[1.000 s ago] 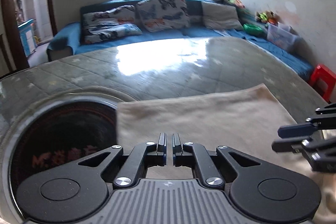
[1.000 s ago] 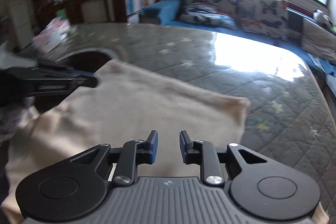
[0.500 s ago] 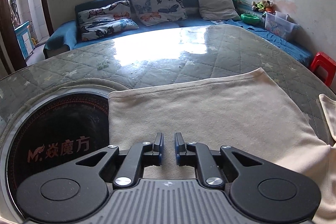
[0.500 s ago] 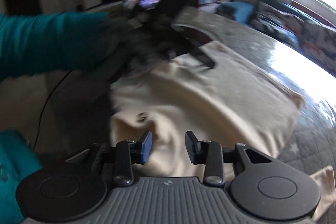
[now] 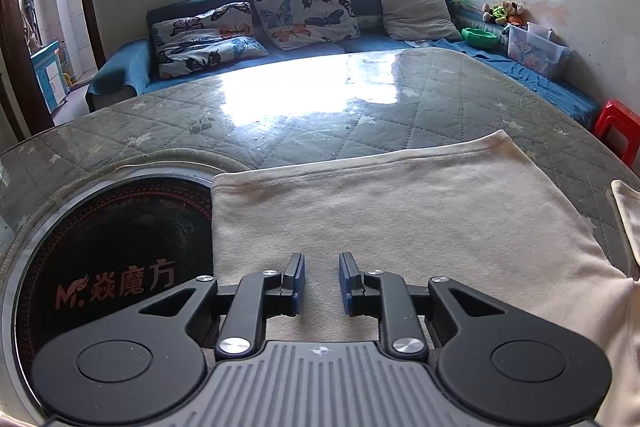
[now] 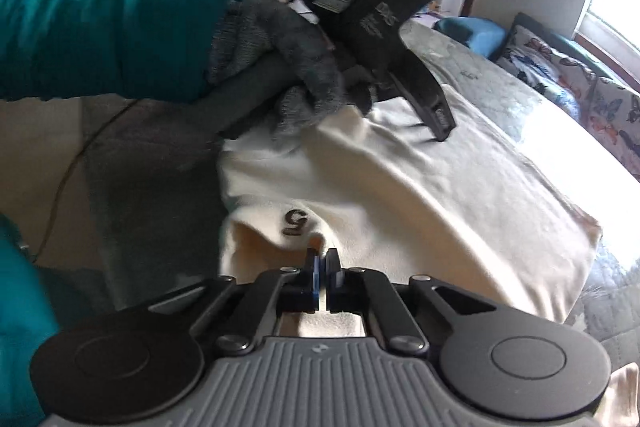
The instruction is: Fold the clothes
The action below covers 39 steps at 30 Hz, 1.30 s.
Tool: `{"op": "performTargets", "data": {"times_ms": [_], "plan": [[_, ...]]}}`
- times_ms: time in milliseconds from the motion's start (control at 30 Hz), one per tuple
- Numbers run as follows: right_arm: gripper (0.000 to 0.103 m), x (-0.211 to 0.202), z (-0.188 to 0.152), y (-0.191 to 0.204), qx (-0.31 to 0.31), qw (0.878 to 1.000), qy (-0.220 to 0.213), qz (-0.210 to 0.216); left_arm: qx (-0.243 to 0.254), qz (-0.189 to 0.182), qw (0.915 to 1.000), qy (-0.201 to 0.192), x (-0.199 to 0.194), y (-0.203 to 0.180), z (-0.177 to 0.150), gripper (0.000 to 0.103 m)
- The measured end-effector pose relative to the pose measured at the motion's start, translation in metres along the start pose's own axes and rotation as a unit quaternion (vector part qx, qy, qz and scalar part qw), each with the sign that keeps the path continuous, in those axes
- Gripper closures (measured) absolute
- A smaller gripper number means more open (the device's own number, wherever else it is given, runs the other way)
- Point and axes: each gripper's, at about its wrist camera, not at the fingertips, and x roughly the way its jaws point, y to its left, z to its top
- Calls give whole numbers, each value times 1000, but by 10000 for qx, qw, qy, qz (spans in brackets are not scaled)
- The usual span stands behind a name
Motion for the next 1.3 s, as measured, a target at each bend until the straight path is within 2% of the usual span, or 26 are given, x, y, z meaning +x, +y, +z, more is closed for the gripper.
{"op": "performTargets", "data": {"times_ms": [67, 133, 300, 433, 600, 767, 1000, 1100, 1200, 1300], "plan": [[101, -7, -4, 7, -139, 9998, 13, 107, -2, 11, 10000, -16, 0, 0, 0, 80], [100, -11, -7, 5, -21, 10000, 7, 72, -9, 35, 10000, -27, 0, 1, 0, 78], [85, -18, -15, -4, 387, 9992, -18, -73, 48, 48, 9999, -75, -13, 0, -4, 76], [85, -23, -21, -11, 713, 9973, -38, -188, 147, -190, 9994, -264, -40, -8, -17, 76], [80, -31, -29, -19, 1119, 9931, -63, -331, 375, -529, 9970, -432, -74, -26, -44, 70], [80, -43, -38, -39, 1508, 9858, -204, -705, 862, -665, 9930, -463, -95, -50, -81, 70], [79, -60, -51, -68, 2043, 9701, -409, -1244, 1134, -696, 9900, -475, -105, -61, -107, 70], [76, -62, -60, -100, 2398, 9535, -395, -1783, 1140, -719, 9897, -486, -107, -64, -110, 68], [75, -59, -79, -148, 3044, 9206, -242, -2435, 1111, -711, 9900, -495, -108, -63, -112, 67], [75, -53, -91, -183, 3465, 8973, -200, -2727, 1042, -705, 9909, -484, -109, -63, -113, 67]]}}
